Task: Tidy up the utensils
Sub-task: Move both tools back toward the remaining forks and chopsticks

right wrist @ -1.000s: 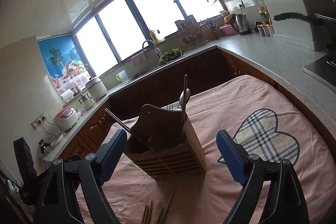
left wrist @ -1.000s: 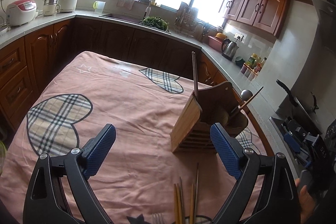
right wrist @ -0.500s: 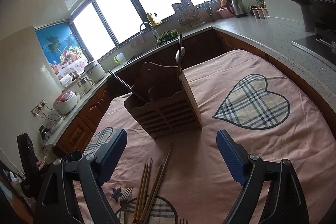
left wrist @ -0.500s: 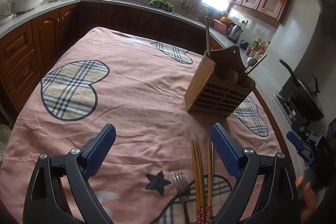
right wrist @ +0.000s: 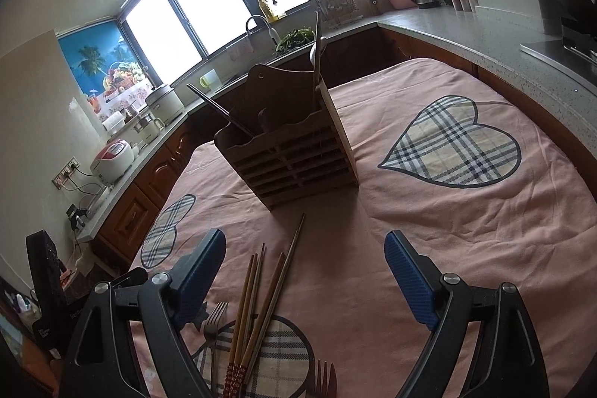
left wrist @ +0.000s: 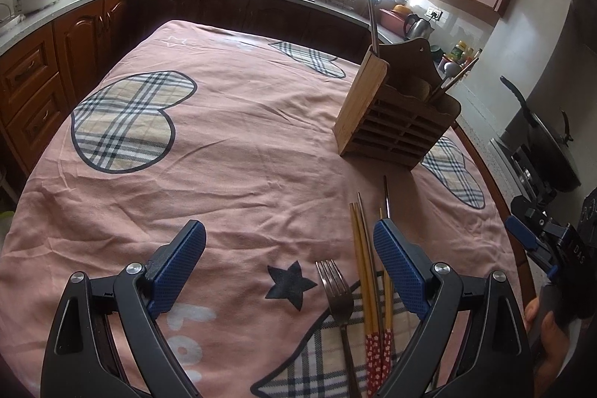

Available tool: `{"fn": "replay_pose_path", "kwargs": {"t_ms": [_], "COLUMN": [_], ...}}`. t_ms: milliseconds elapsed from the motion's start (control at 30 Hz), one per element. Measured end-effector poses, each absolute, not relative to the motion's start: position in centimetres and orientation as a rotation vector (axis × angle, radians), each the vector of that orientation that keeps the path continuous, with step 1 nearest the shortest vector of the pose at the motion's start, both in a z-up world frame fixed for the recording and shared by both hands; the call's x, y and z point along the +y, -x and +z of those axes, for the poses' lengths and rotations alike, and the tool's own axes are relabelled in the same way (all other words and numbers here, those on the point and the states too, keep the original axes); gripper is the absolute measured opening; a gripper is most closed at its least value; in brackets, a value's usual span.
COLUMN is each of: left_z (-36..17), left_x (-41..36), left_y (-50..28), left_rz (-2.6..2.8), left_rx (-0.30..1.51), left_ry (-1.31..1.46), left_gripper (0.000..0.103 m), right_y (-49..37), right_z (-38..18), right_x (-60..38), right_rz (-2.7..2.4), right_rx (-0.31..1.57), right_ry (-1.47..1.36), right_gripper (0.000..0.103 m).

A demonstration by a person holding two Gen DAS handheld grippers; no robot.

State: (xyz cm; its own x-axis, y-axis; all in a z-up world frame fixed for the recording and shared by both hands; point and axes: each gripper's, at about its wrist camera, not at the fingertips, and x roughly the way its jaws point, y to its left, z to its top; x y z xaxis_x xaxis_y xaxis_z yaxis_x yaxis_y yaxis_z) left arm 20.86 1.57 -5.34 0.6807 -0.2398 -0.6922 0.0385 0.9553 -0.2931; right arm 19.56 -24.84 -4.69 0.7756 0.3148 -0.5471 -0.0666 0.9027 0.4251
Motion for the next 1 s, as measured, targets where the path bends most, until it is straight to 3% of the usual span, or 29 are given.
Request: {"fn": "replay_pose_path", "kwargs": {"t_ms": [333,667,833,900,1000], "left_z": [-6.7,-9.1,-10.6,-11.3,-11.5], "left_x": [0.0,-3.0,-5.4,-6.0,-6.1], "left_y": [-21.9,-23.9,-25.1,-25.5,-25.4], "left_rz": [-0.191,-0.244,-0.252,-0.234,-0.218], "left_rx": [0.869,0.959,1.003,1.026,1.006], "left_ry": [0.217,0.137,0.061,0.020,-0.019], "left_gripper": [0.093,0.093,0.085,0.077,0.077], "right_y": [-21.4,-24.1,-25.0,-25.3,-25.8], "right_z": [-6.1,-8.4,-9.3,-9.6,-9.8], "right_x": [-24.0,-22.8,-22.8,-22.8,-22.7], "right_rz": [0.227,0.230,0.220,0.219,0.218], "right_rx": [0.713,0.790,0.810,0.819,0.829], "right_ry": [-0.394,-0.380,-0.384,-0.385,-0.382], "right_gripper": [0.087,0.064,0.063,0.061,0.057]}}
